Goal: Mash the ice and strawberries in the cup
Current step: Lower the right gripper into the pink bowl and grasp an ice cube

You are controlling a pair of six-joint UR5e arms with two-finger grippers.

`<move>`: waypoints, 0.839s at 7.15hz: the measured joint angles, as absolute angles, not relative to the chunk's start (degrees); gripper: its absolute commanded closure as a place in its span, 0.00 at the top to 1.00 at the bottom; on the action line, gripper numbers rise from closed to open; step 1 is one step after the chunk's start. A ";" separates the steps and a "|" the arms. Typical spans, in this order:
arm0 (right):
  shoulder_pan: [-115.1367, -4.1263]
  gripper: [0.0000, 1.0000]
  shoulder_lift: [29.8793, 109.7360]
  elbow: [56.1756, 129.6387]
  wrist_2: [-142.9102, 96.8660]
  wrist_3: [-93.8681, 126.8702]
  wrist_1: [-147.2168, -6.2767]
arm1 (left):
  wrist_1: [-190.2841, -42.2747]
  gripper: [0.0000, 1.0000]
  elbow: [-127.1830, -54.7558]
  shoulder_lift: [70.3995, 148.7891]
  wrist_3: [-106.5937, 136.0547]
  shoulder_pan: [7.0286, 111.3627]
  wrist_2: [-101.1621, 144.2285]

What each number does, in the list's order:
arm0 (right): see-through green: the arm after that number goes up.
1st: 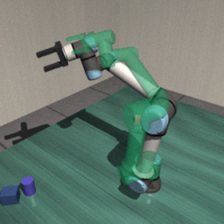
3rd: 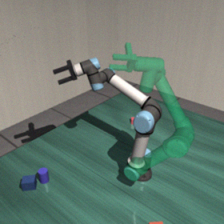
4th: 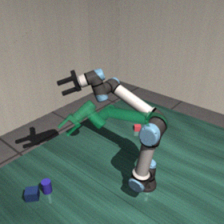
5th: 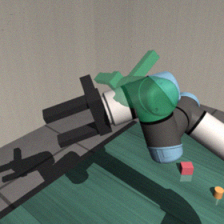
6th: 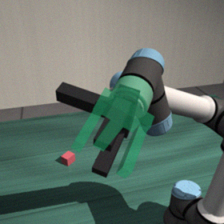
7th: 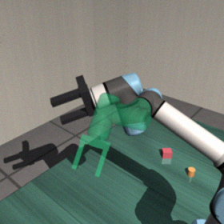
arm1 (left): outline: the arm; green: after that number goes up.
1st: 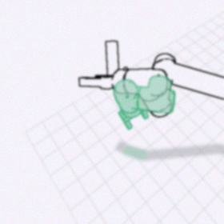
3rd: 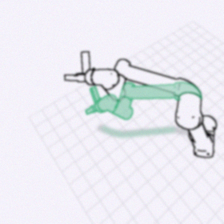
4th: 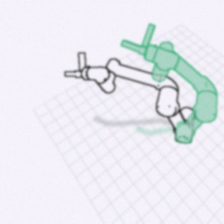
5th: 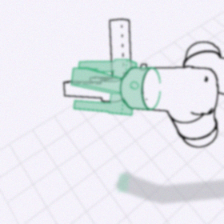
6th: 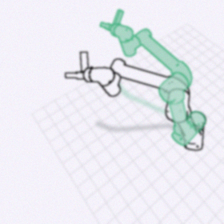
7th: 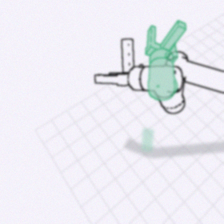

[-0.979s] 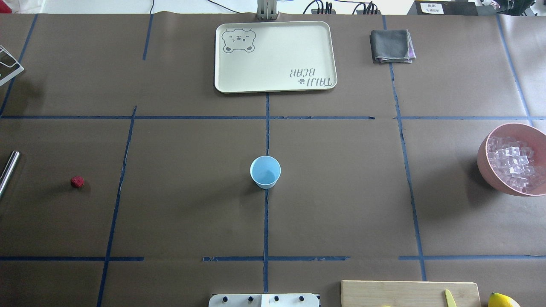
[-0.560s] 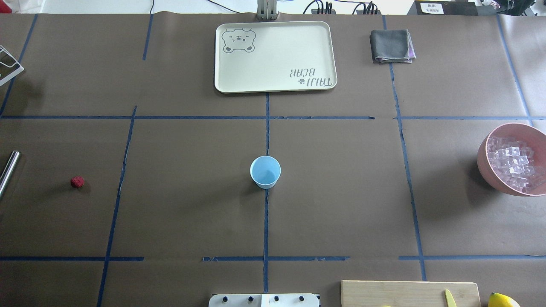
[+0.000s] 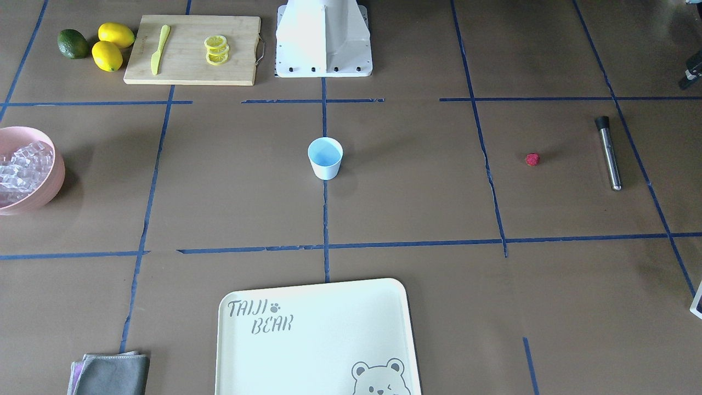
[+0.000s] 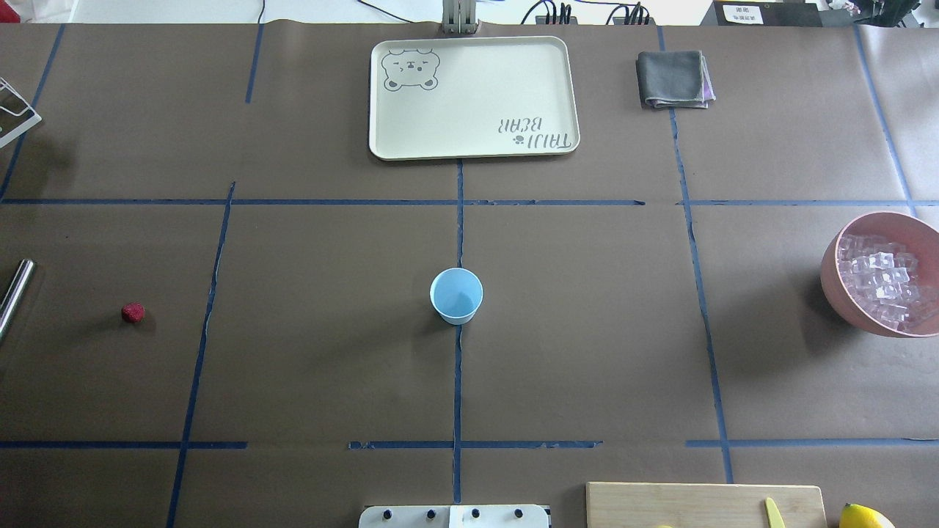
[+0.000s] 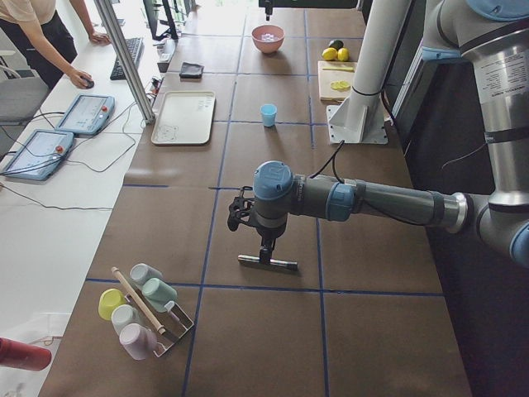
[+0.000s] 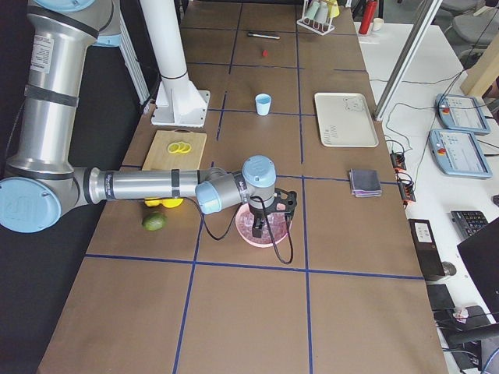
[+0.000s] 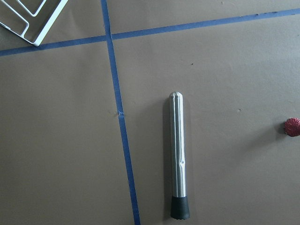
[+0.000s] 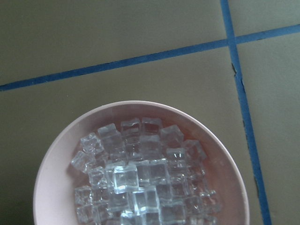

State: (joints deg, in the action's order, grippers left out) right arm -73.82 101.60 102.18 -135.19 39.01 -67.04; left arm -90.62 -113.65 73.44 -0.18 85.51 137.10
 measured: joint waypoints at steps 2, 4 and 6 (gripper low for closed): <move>-67.00 0.92 99.67 99.54 -131.69 50.90 -59.83 | -90.62 1.00 -113.63 73.46 -0.18 85.44 137.17; -64.95 0.90 99.44 99.44 -130.58 54.87 -58.39 | -90.62 1.00 -113.54 73.47 -0.18 85.43 137.19; -64.49 0.88 100.23 99.48 -130.63 55.92 -58.36 | -90.61 1.00 -113.61 73.48 -0.18 85.45 137.23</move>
State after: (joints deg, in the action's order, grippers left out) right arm -64.49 100.23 99.48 -130.63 55.92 -58.36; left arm -90.61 -113.61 73.48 -0.18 85.45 137.23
